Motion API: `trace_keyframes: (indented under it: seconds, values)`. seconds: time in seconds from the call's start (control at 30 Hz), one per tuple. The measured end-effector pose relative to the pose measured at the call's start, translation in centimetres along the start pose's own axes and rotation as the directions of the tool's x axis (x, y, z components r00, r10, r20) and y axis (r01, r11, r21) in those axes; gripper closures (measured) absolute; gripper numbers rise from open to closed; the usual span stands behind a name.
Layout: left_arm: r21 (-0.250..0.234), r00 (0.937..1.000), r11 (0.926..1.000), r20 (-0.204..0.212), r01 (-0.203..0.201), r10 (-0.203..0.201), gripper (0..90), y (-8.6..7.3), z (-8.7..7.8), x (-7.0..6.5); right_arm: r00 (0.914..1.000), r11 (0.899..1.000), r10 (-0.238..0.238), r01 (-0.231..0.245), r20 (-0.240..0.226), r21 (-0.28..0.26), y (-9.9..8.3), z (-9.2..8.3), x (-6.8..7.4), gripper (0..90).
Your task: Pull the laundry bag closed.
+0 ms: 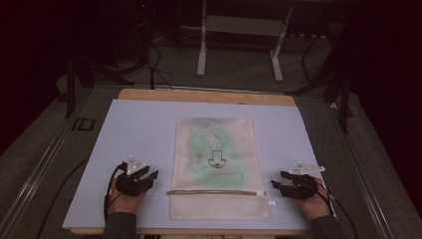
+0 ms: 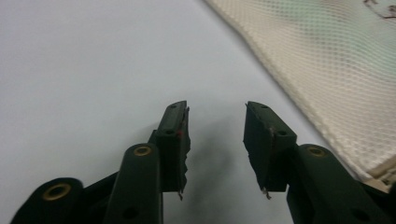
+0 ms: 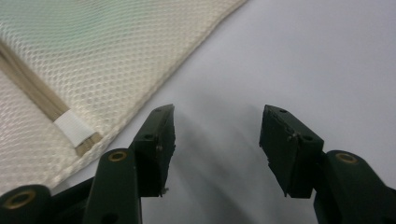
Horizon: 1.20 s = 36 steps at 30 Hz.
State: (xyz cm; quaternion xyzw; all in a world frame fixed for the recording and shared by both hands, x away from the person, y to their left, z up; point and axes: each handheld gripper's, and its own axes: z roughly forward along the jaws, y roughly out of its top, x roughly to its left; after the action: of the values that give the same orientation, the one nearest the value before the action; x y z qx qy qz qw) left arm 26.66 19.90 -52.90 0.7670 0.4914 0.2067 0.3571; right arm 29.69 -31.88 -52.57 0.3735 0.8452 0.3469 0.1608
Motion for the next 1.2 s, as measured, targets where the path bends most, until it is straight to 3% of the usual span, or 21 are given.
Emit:
trace_keyframes:
  seconds: [0.4, 0.8, 1.2]
  values:
    - [0.002, 0.9981, 0.9997, 0.057, -0.025, 0.025, 60.3, 0.1, 0.0, -0.2, 0.9907, 0.991, -0.112, 0.117, -0.077, 0.069, 2.0, 0.2, 1.5, 48.4]
    - [0.0, 0.9969, 0.9996, 0.074, -0.027, 0.027, 60.1, 0.0, -0.1, -0.4, 0.9661, 0.972, -0.193, 0.212, -0.172, 0.099, 3.7, 0.4, 2.4, 50.9]
    - [0.0, 0.996, 0.9994, 0.082, -0.034, 0.034, 59.9, 0.0, -0.1, -0.4, 0.939, 0.954, -0.251, 0.281, -0.235, 0.101, 5.3, 1.0, 3.7, 51.1]
